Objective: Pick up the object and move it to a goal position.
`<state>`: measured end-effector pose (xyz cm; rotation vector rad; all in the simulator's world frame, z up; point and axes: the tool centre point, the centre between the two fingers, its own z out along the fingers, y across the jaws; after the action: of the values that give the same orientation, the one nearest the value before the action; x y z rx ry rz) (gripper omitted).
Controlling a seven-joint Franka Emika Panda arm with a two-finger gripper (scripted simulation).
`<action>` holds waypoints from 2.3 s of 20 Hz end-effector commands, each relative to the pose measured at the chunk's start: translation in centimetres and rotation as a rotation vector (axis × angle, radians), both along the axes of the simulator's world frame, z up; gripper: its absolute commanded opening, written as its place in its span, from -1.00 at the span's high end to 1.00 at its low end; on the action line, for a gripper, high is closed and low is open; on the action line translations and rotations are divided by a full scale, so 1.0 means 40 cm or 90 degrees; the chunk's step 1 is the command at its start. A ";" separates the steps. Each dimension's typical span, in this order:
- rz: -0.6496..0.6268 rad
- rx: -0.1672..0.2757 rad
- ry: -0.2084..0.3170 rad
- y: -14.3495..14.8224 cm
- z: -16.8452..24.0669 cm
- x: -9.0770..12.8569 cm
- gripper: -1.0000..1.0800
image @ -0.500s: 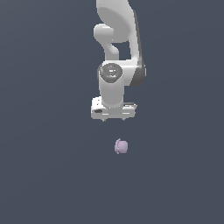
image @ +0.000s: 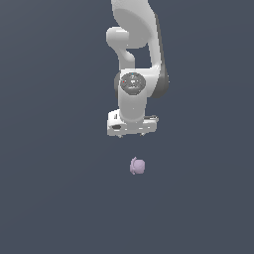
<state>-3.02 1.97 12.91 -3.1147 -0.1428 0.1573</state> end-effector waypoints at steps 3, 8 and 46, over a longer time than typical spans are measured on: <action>0.005 -0.001 0.001 0.003 -0.001 -0.001 -0.92; -0.003 -0.002 -0.001 0.006 -0.003 0.008 -0.92; -0.268 -0.023 -0.061 0.086 -0.115 0.271 -0.92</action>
<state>7.84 5.45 8.67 -3.0989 0.5138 0.0004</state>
